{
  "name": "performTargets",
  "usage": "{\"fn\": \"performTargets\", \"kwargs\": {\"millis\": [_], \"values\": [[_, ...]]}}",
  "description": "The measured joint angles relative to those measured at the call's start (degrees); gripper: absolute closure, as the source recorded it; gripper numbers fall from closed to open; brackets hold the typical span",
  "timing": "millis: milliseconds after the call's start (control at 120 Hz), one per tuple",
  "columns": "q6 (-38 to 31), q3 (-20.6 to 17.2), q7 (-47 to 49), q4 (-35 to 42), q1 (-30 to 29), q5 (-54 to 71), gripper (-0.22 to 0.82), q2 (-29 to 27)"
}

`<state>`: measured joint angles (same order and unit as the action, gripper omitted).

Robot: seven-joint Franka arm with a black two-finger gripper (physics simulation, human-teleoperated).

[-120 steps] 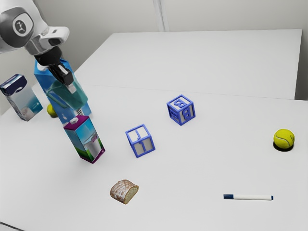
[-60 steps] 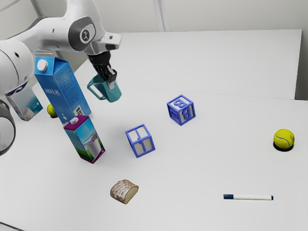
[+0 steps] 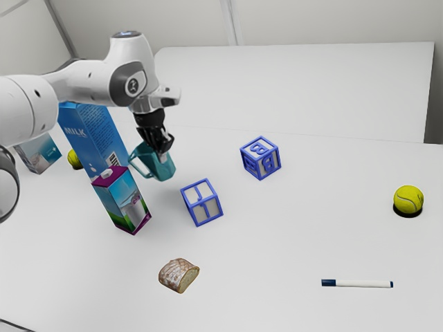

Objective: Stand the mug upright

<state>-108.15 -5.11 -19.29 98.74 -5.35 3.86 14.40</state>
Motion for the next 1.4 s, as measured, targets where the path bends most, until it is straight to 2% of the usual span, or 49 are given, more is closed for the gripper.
{"fn": "performTargets", "kwargs": {"millis": [450,808,1308,1400], "values": [[-4.79,0.07,6.09,5.74,2.43,0.63,0.79,0.02],[-7.34,0.09,11.18,6.42,3.46,5.81,0.79,1.39],[-8.96,0.08,15.44,7.7,3.5,6.55,0.78,2.88],[-9.04,0.09,15.92,7.66,3.5,6.51,0.76,2.95]]}}
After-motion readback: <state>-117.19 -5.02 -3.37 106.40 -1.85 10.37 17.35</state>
